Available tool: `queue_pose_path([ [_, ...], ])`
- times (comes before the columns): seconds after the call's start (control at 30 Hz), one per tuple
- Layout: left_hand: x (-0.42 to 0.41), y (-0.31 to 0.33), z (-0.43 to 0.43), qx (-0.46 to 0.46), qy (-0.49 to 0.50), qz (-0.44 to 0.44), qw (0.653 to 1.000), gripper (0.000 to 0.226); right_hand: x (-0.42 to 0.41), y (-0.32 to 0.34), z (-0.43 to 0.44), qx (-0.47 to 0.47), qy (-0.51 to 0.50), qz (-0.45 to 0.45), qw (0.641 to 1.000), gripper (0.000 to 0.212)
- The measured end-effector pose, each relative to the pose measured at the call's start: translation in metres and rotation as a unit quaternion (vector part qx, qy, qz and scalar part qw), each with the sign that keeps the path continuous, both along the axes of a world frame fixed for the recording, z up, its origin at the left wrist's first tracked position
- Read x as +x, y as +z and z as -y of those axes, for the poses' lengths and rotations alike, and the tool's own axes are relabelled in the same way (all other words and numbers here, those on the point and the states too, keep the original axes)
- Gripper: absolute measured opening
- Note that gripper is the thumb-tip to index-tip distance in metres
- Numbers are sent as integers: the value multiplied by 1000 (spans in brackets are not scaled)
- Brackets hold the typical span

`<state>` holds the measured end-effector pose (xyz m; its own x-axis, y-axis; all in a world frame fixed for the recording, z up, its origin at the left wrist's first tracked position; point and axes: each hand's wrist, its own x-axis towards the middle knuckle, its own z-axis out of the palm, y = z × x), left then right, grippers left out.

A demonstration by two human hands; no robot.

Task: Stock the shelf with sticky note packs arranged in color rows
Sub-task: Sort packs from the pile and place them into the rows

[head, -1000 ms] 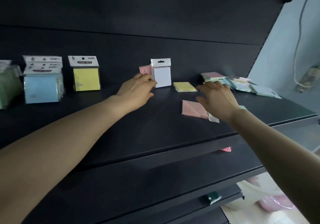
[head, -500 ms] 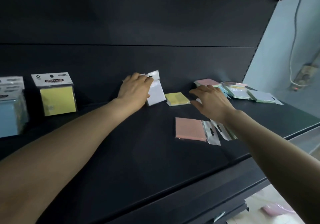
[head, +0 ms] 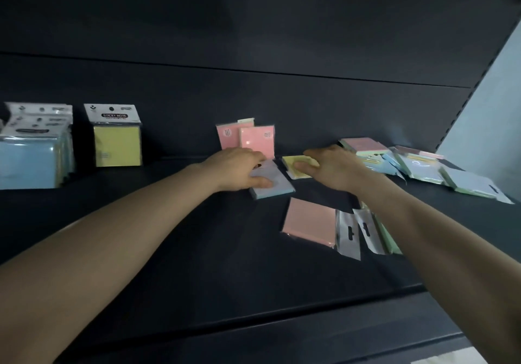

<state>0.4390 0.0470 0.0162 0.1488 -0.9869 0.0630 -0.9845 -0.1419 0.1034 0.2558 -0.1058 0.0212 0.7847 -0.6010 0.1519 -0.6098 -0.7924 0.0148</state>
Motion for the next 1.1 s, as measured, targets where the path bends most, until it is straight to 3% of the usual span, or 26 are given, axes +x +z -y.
queue_pose_path([
  [0.07, -2, 2, -5, 30, 5, 1, 1000, 70, 5, -1, -3, 57, -13, -21, 998, 68],
  [0.17, -11, 3, -14, 65, 14, 5, 998, 77, 10, -3, 0, 48, -8, -34, 998, 77],
  [0.3, -23, 4, -18, 33, 39, 6, 999, 74, 9, -3, 2, 2, 37, -26, 999, 44],
  [0.4, -30, 7, -22, -14, 72, -43, 996, 91, 3, -2, 0, 54, 36, -23, 998, 42],
  [0.47, -32, 10, -25, -58, 79, -43, 994, 99, -2, -1, 1, 95, 29, 35, 994, 36],
  [0.6, -27, 16, -26, -149, 68, -90, 982, 69, -11, 4, 8, 31, 16, 160, 986, 30],
  [0.73, -31, 23, -30, -207, 51, -85, 973, 33, -20, 8, 18, 14, 1, 163, 987, 22],
  [0.87, -39, 29, -31, -170, 55, -113, 977, 38, -28, 13, 15, 22, 22, 163, 986, 43],
  [1.0, -43, 28, -33, -98, 27, -158, 982, 50, -29, 15, 16, 20, -1, 188, 982, 41],
  [1.1, -44, 28, -36, -98, 1, -121, 988, 33, -31, 15, 13, 18, 20, 196, 980, 47],
])
